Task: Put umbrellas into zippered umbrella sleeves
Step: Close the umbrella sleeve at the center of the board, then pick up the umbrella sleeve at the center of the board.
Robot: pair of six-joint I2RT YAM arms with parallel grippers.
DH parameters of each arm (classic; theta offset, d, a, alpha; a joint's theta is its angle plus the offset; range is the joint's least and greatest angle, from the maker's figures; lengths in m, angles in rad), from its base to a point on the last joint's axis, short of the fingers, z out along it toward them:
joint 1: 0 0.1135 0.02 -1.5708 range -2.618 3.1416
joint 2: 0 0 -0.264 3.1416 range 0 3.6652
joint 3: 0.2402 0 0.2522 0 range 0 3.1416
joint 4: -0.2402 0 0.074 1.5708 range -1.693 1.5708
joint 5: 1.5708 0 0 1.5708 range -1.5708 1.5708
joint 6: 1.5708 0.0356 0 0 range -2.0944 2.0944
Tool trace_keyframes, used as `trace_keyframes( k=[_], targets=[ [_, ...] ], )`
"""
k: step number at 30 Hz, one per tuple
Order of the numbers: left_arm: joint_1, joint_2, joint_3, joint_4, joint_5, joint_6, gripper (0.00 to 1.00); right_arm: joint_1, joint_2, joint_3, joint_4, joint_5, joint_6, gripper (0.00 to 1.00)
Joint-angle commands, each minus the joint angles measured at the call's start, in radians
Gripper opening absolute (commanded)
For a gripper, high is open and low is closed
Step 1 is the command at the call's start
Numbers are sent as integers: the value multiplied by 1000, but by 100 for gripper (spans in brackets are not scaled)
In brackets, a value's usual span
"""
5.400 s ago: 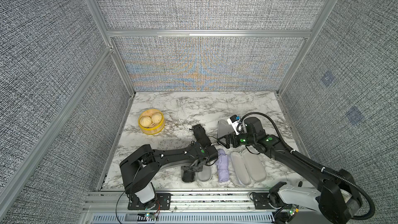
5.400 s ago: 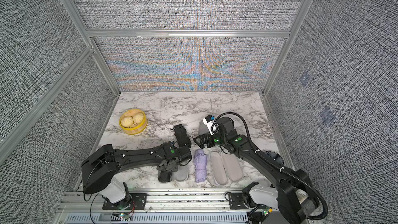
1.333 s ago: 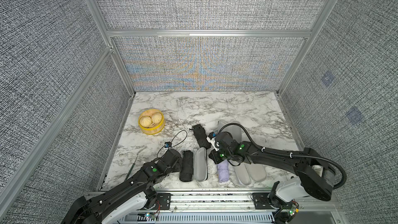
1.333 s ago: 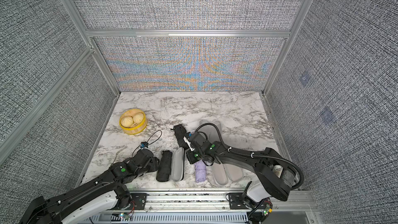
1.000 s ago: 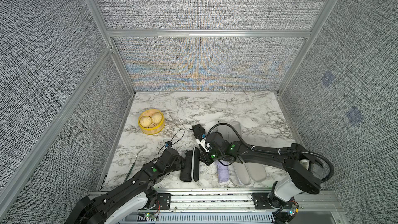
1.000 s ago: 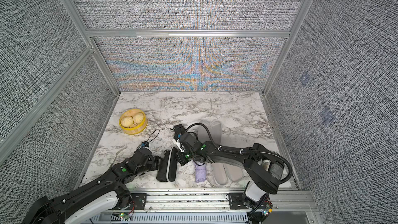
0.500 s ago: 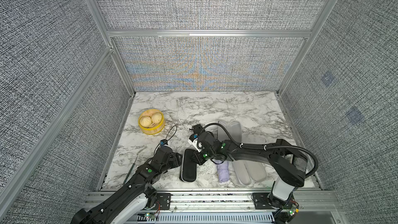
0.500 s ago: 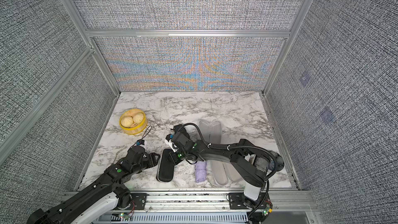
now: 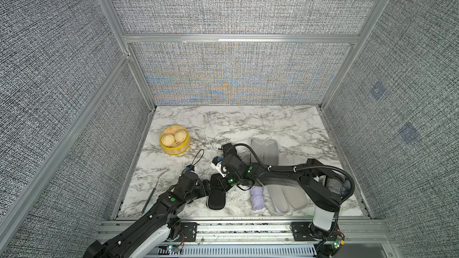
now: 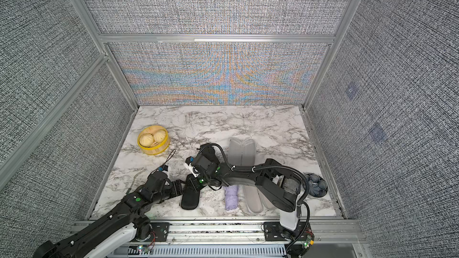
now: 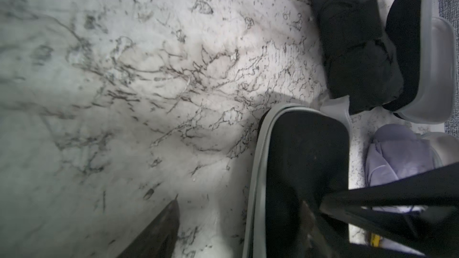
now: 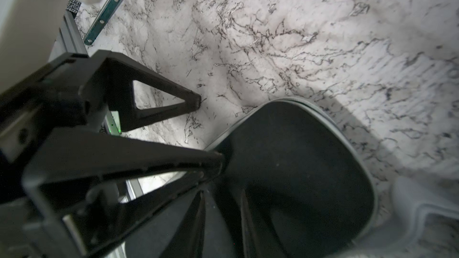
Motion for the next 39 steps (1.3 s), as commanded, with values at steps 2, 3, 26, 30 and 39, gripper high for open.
trace_keyframes(
  k=[2, 3, 26, 30, 39],
  targets=[
    [1, 83, -36, 201, 126, -18, 68, 2, 11, -30, -10, 29, 37, 29],
    [0, 104, -35, 204, 133, -20, 66, 1, 5, -39, -8, 38, 40, 29],
    [1, 228, -32, 182, 26, 6, 43, -54, -149, -238, 82, -8, 107, 61],
    [0, 242, -23, 164, 13, 2, 38, -52, -99, -249, 171, -85, 144, 65],
    [1, 283, -35, 237, 20, -15, 30, -29, 65, -188, 345, -208, 239, 68]
  ],
)
